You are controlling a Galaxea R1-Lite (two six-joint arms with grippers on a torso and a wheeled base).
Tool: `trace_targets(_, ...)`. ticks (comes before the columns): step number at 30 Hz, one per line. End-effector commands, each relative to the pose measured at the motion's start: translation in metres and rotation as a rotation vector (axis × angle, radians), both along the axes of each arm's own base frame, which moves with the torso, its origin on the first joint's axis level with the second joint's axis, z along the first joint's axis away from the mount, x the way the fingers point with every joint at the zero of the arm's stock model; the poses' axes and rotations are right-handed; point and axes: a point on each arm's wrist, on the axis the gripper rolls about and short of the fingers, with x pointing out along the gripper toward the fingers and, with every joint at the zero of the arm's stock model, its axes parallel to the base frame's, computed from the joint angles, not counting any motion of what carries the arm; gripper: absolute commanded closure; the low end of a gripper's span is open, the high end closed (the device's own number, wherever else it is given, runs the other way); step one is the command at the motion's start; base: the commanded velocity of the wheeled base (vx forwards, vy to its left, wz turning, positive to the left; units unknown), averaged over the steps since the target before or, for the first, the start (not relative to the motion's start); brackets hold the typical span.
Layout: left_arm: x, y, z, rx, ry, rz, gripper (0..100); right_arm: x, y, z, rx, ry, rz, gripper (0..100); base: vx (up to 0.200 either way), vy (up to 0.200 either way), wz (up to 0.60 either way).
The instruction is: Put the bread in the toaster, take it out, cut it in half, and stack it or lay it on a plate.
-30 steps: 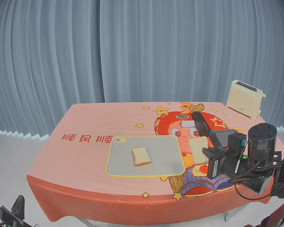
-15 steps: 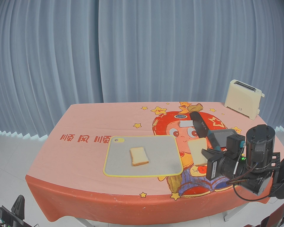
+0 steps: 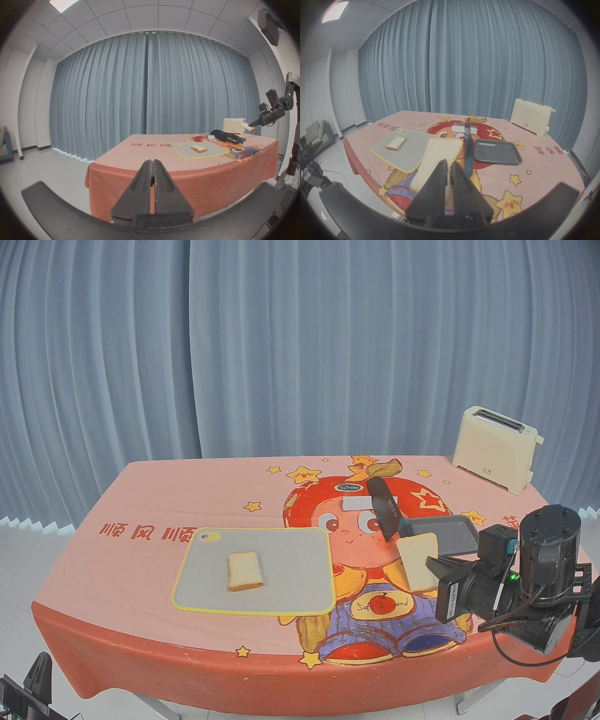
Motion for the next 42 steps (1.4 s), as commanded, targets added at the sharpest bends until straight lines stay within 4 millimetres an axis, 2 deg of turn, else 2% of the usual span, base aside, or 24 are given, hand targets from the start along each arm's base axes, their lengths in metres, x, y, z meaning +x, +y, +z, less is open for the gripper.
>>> trace_targets(1, 0.000, 0.000, -0.004, -0.001, -0.005, 0.001, 100, 0.000, 0.000, -0.001, -0.002, 0.002, 0.001, 100, 0.000, -0.200, 0.00)
trace_targets(4, 0.000, 0.000, -0.004, -0.001, -0.008, 0.001, 100, 0.000, 0.000, -0.001, -0.004, 0.004, 0.001, 100, 0.000, -0.200, 0.00)
trace_targets(26, 0.000, 0.000, -0.004, -0.001, -0.008, -0.002, 100, 0.002, -0.003, -0.006, -0.016, 0.016, -0.014, 100, 0.000, 0.000, 0.00)
trace_targets(37, 0.000, 0.000, -0.004, -0.001, -0.008, -0.002, 100, 0.026, -0.019, 0.008, 0.014, -0.052, -0.101, 100, 0.000, 0.000, 0.00)
trace_targets(42, 0.000, 0.000, -0.004, -0.001, -0.008, 0.000, 100, 0.034, -0.018, 0.020, 0.048, -0.081, -0.054, 100, 0.000, 0.000, 0.00)
